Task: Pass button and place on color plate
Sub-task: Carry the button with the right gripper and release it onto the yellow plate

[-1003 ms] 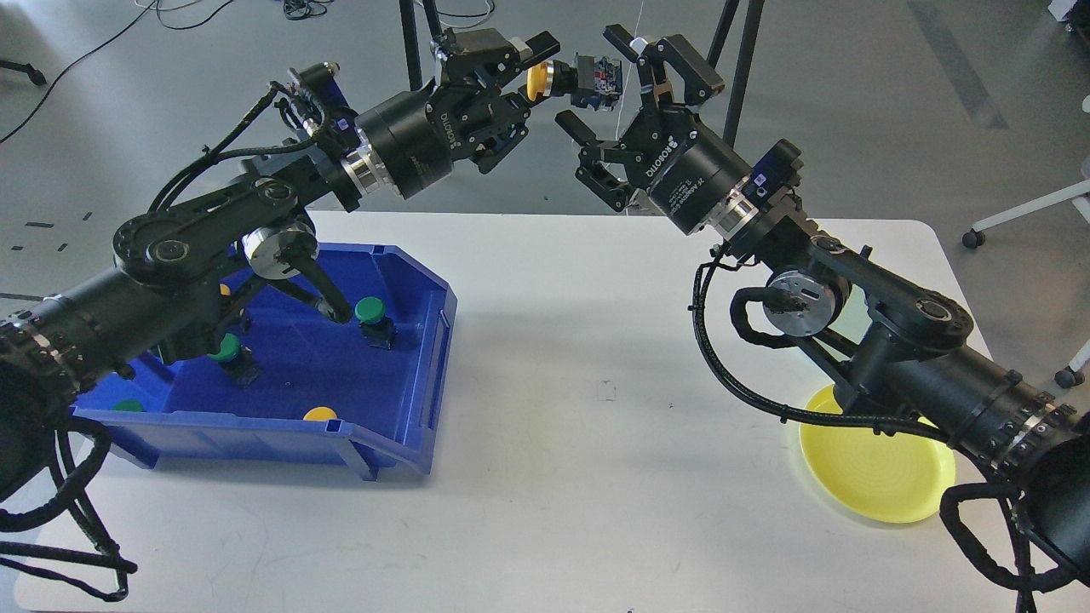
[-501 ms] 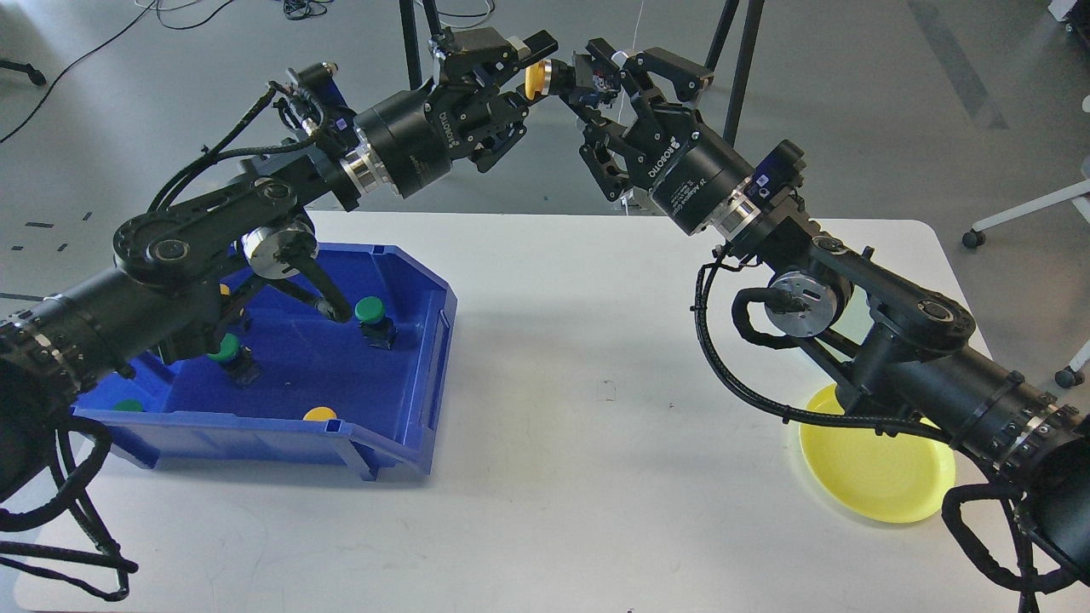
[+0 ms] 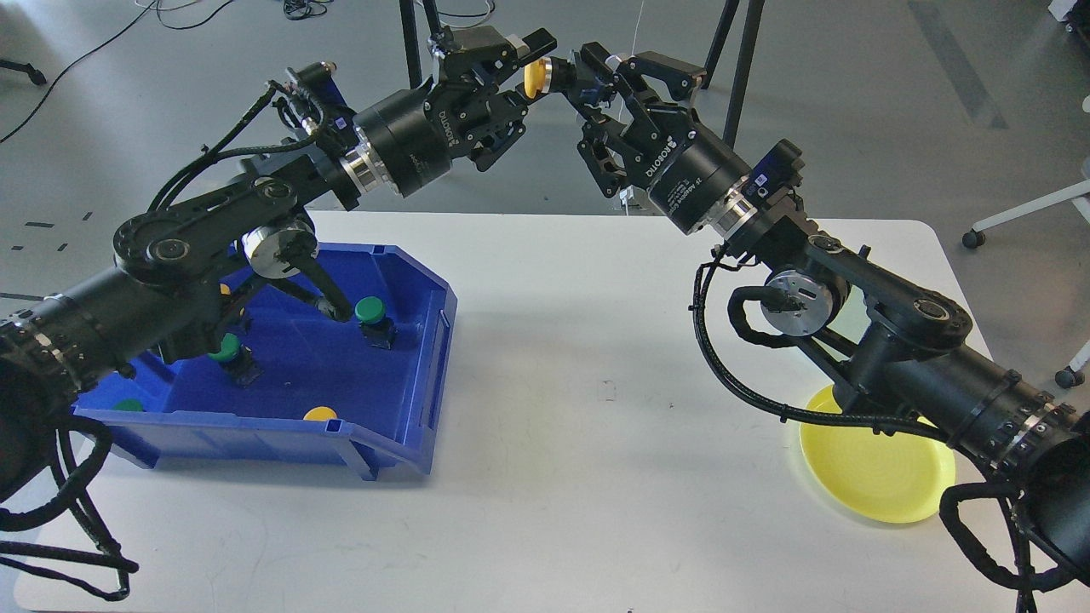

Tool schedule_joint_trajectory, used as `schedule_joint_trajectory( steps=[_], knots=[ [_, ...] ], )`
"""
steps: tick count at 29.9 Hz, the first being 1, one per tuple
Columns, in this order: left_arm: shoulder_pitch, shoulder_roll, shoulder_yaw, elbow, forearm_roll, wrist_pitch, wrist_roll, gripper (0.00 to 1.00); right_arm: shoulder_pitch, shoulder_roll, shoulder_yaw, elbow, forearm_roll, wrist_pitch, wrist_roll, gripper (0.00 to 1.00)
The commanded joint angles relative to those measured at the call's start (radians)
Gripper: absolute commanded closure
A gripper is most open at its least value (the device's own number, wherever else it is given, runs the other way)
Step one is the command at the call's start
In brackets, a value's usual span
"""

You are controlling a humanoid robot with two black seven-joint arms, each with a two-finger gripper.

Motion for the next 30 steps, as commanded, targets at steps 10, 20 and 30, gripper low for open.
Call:
schedule_joint_trajectory(
  steps=[10,20,30],
  knots=[
    [0.001,-0.014,-0.003,0.0,0.0,0.0,0.0,0.11,-0.046,-0.203,0.005,0.092,0.004,-0.091,-0.002,0.95],
    [0.001,-0.017,-0.003,0.01,0.001,0.0,0.0,0.09,-0.376,-0.837,0.002,0.576,0.001,-0.433,-0.026,0.95],
    [0.001,-0.017,-0.003,0.01,0.001,0.0,0.0,0.09,-0.761,-1.06,0.0,0.654,0.004,-0.591,-0.025,0.95]
  ],
)
